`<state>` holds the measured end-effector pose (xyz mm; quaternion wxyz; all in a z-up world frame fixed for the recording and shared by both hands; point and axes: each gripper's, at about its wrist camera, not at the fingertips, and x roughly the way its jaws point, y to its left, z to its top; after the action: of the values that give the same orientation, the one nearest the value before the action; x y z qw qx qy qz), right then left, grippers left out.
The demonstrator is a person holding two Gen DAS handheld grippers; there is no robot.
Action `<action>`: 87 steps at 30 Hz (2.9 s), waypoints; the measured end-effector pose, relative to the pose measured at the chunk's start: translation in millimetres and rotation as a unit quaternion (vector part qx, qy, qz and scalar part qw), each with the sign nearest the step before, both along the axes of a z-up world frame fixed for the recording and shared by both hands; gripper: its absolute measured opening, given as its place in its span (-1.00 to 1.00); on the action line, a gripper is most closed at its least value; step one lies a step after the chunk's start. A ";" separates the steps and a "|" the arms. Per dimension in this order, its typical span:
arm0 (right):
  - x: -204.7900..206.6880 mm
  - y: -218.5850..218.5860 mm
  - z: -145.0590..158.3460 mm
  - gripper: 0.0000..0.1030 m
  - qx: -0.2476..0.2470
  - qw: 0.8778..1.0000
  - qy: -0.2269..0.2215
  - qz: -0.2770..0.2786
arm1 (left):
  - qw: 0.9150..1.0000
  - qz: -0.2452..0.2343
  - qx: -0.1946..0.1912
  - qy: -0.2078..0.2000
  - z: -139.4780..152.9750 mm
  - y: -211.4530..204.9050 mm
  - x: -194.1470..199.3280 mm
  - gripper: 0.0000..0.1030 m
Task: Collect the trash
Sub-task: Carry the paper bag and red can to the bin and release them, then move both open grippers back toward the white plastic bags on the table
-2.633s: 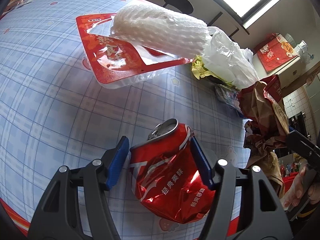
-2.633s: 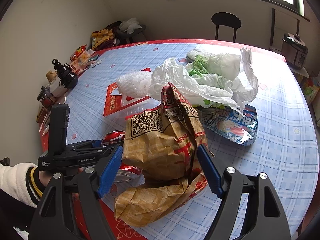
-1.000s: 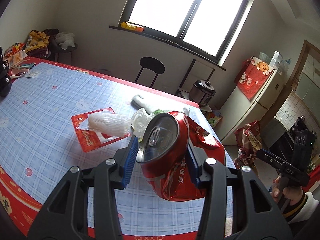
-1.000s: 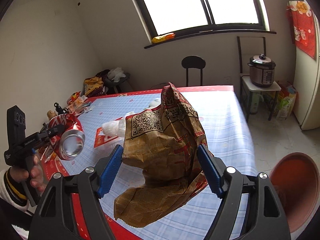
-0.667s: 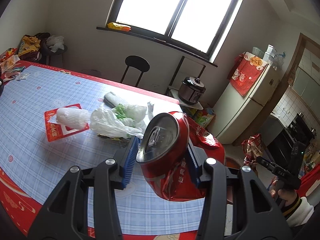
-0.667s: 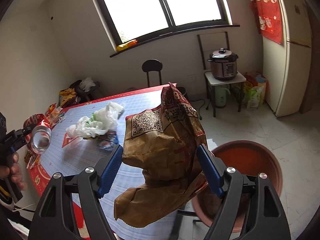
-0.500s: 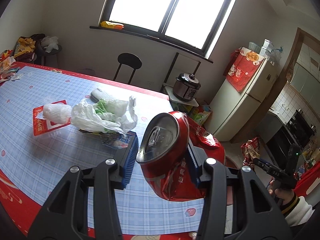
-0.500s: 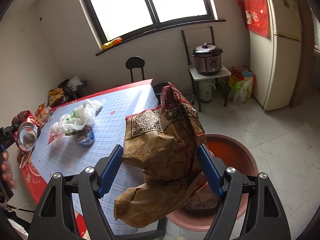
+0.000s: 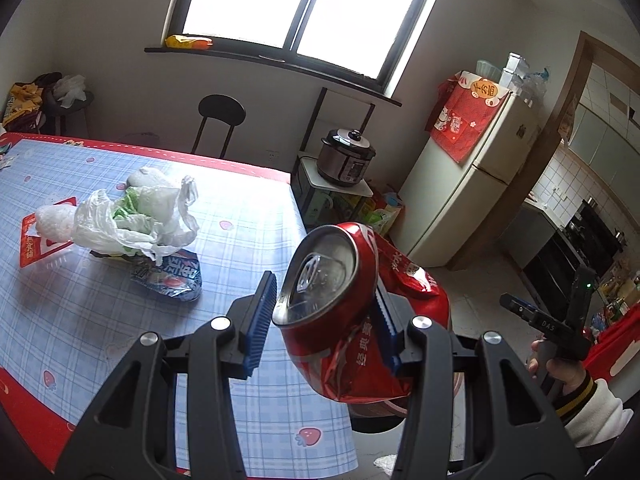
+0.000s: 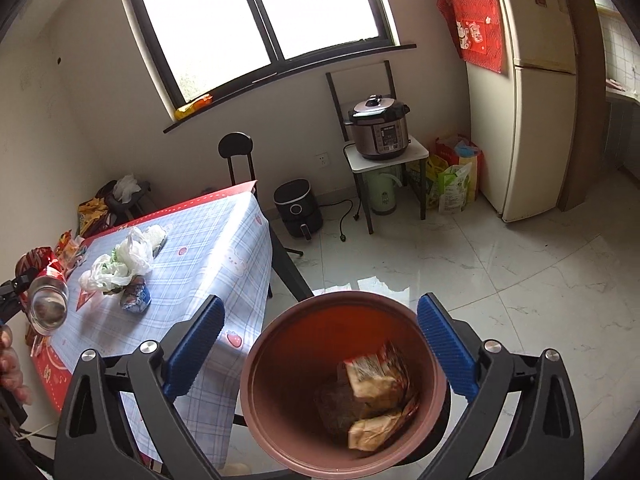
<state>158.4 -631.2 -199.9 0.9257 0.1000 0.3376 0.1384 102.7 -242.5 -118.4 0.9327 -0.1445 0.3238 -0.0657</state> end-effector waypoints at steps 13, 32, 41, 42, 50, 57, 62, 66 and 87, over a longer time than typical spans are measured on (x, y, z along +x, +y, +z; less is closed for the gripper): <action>-56.8 -54.9 39.1 0.90 -0.035 0.997 -0.029 -0.057 | 0.991 -0.132 0.025 0.018 -18.7 -118.2 63.3 -0.08; -105.0 -91.7 53.2 0.90 -0.045 0.992 -0.037 -0.113 | 0.979 -0.179 0.093 -0.042 14.9 -192.2 62.6 0.89; -78.2 -48.8 64.1 0.90 -0.058 0.994 -0.051 -0.074 | 0.994 -0.015 0.106 -0.033 33.9 -59.5 27.0 0.89; -74.6 -41.6 63.3 0.90 -0.061 0.995 -0.048 -0.068 | 0.994 0.006 0.105 -0.029 35.7 -43.4 21.7 0.89; -50.0 20.0 41.8 0.90 -0.078 0.996 -0.008 -0.038 | 0.983 0.154 0.099 0.012 33.5 91.2 -28.4 0.89; -41.1 60.1 10.4 0.90 -0.095 0.994 0.043 -0.026 | 0.968 0.230 0.088 0.043 14.7 157.0 -82.3 0.89; -35.6 82.1 -2.7 0.90 -0.103 0.993 0.062 -0.016 | 0.961 0.259 0.078 0.063 0.6 180.7 -106.3 0.89; -30.7 114.4 -1.1 0.90 -0.118 0.991 0.062 -0.011 | 0.964 0.247 0.069 0.070 -12.4 202.4 -118.6 0.89; 3.2 506.5 9.9 0.90 -0.185 0.964 0.030 0.187 | 0.982 0.167 -0.020 0.083 -93.6 463.3 -67.3 0.88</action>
<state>161.6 -124.7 -190.0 0.8753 -0.1337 0.3975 0.2407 35.3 220.8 -211.9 0.8975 -0.2201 0.3696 0.0971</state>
